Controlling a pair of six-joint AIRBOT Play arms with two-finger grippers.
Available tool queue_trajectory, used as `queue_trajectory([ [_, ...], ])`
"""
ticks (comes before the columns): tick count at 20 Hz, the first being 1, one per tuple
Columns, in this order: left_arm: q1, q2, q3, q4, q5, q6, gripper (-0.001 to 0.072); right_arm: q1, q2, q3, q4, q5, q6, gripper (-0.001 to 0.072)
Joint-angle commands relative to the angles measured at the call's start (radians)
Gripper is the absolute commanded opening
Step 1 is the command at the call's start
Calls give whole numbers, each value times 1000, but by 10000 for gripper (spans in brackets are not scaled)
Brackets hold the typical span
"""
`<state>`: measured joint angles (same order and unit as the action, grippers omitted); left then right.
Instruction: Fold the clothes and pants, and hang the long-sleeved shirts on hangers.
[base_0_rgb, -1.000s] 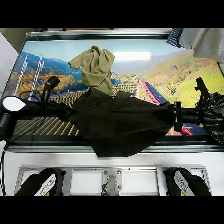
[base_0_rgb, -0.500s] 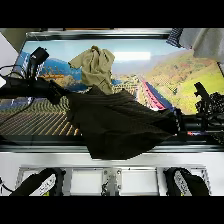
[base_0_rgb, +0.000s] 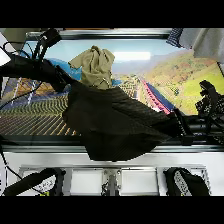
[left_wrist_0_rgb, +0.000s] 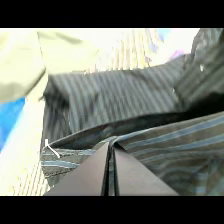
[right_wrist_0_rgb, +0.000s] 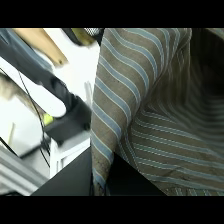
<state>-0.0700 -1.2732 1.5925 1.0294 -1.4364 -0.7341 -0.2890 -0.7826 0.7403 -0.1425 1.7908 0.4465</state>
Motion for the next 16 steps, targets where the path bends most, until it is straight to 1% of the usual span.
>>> queue_trajectory([
  [1,-21,-21,47,-7,-6,0,14,4,0,1,112,-12,2,4],
  [4,-22,-21,47,-11,5,0,14,4,1,1,158,-47,-5,4],
  [5,-22,-21,47,-11,6,-15,21,4,1,1,171,-58,-5,4],
  [6,-22,-21,47,-11,14,-40,247,4,0,2,174,-65,-5,4],
  [7,-21,-21,47,-11,36,-90,550,4,0,1,173,-66,-5,4],
  [8,-13,-21,47,-11,66,-122,619,4,0,1,174,-66,-5,4],
  [11,47,-8,49,-37,109,-208,619,4,0,1,173,-66,-5,4],
  [16,233,30,48,-380,101,-221,619,4,0,1,173,-97,-5,4],
])
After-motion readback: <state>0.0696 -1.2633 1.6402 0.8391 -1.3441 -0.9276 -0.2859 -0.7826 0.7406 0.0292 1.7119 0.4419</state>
